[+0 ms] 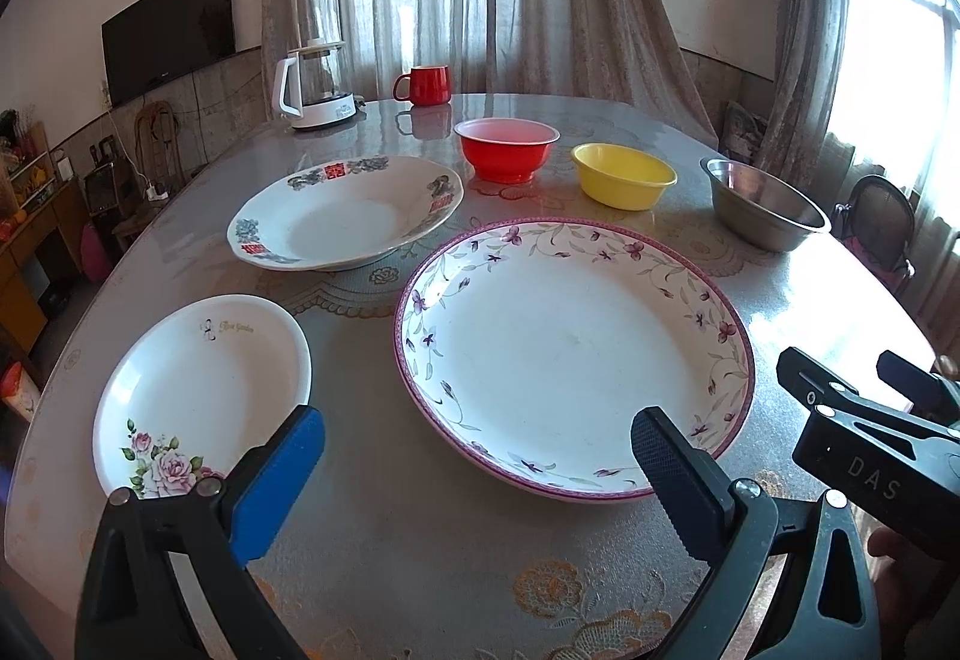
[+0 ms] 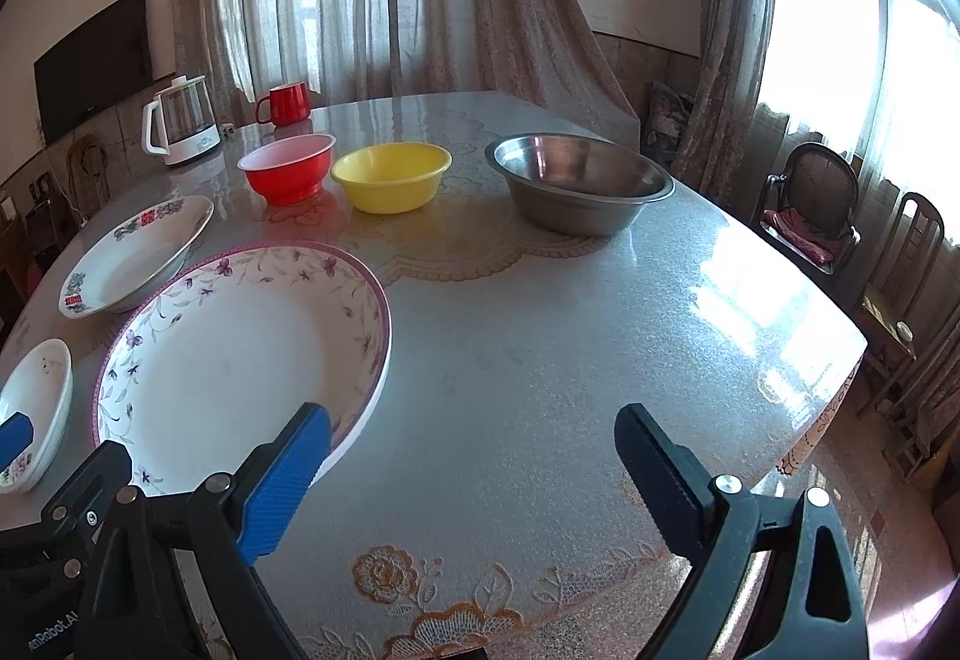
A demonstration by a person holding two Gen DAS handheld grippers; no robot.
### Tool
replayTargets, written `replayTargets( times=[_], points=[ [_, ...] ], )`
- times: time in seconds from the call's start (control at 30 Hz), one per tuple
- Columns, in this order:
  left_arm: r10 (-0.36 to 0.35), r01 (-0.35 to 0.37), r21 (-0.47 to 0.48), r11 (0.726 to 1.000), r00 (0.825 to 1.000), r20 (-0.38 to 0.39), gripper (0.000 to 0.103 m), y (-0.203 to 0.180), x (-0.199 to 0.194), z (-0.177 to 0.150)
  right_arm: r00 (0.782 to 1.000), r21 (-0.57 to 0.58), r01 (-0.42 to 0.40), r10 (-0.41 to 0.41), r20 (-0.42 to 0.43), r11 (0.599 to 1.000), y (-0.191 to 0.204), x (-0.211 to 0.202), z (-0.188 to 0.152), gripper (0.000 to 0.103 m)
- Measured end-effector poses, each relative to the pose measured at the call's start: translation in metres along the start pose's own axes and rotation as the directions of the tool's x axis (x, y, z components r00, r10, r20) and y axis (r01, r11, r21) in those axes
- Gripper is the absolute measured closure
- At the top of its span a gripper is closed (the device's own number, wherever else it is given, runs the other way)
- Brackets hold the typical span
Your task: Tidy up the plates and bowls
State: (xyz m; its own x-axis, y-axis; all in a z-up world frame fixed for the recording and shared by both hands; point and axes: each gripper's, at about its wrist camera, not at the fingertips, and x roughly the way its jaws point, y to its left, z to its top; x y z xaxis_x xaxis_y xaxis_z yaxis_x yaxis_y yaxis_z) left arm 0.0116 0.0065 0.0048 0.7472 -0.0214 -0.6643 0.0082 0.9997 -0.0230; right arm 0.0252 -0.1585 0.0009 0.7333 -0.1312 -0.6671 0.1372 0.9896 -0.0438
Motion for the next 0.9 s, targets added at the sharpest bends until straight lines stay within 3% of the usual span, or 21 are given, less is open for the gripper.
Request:
replayTargets(
  times=[0.9],
  points=[
    [-0.020,0.020,-0.017,1.000,1.000,-0.011,0.000,0.0044,0.0047,0.0074,0.995,-0.006,-0.097,0.097,-0.023,0.995,0.0007,0.0093,0.0033,0.006]
  ],
)
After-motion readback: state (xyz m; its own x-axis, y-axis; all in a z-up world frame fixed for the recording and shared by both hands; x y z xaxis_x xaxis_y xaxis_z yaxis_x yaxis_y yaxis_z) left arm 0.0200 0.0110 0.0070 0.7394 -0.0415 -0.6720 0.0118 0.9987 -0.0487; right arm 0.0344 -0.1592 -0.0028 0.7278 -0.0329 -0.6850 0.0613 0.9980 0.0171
